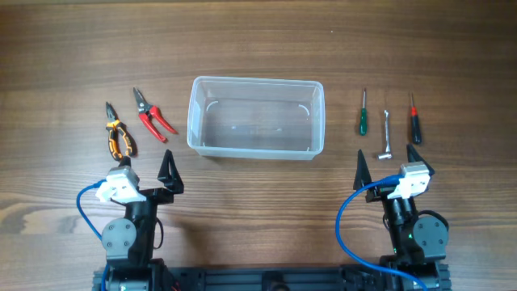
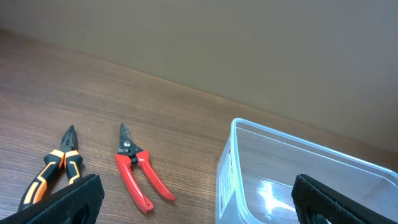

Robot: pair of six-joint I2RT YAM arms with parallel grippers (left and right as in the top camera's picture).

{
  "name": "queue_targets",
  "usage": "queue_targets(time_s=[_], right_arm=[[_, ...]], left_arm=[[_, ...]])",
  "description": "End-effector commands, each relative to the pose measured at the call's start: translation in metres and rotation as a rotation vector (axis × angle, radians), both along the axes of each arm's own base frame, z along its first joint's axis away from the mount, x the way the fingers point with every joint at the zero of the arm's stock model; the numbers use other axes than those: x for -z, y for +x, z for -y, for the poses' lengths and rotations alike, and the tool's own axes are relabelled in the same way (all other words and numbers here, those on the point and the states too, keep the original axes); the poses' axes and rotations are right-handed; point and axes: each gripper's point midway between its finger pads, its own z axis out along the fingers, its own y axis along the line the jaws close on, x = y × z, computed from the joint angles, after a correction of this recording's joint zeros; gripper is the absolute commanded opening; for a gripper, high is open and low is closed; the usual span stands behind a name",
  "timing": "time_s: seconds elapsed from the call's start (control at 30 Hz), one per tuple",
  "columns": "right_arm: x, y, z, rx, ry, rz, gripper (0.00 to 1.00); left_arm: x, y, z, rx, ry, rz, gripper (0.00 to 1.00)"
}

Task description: Pack container

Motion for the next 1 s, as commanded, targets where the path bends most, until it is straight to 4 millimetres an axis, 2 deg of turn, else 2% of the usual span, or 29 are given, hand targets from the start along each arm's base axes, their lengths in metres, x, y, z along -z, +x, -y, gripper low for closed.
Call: queue_targets(time_s=[0.0, 0.13, 0.2, 0.4, 0.5, 0.57, 0.7, 0.83, 0.97], right_arm=[[-0.003, -0.001, 0.002, 0.011, 0.033, 0.012, 1.0], [-0.003, -0.001, 0.0, -0.004, 0.25, -0.012, 1.0], [-0.007, -0.002, -0.009, -0.056, 0.284, -0.008, 1.0], [-0.053, -0.008, -0.012, -0.084, 0.319, 0.028, 1.0], [-0.073, 0.004, -0.01, -0.053, 0.294, -0.05, 1.0], [-0.081, 0.025, -0.01, -0.032, 0.192, -0.185, 1.0], [-0.069, 0.064, -0.01, -0.018, 0.046, -0.545, 1.0], [-0.032, 0.099, -0.012, -0.035, -0.037, -0.97, 1.0], [0.01, 0.122, -0.017, -0.048, -0.023, -1.171, 1.0]], left_arm=[[0.002, 0.0, 0.003, 0.017, 0.023, -0.002, 1.0], [0.002, 0.0, 0.003, 0.017, 0.023, -0.003, 1.0], [0.002, 0.0, 0.003, 0.017, 0.023, -0.003, 1.0], [0.002, 0.0, 0.003, 0.017, 0.023, -0.003, 1.0], [0.002, 0.0, 0.003, 0.017, 0.023, -0.003, 1.0], [0.002, 0.0, 0.003, 0.017, 0.023, -0.003, 1.0], [0.002, 0.0, 0.003, 0.017, 0.023, -0.003, 1.0], [0.002, 0.0, 0.003, 0.017, 0.023, -0.003, 1.0], [0.002, 0.0, 0.003, 0.017, 0.023, -0.003, 1.0]])
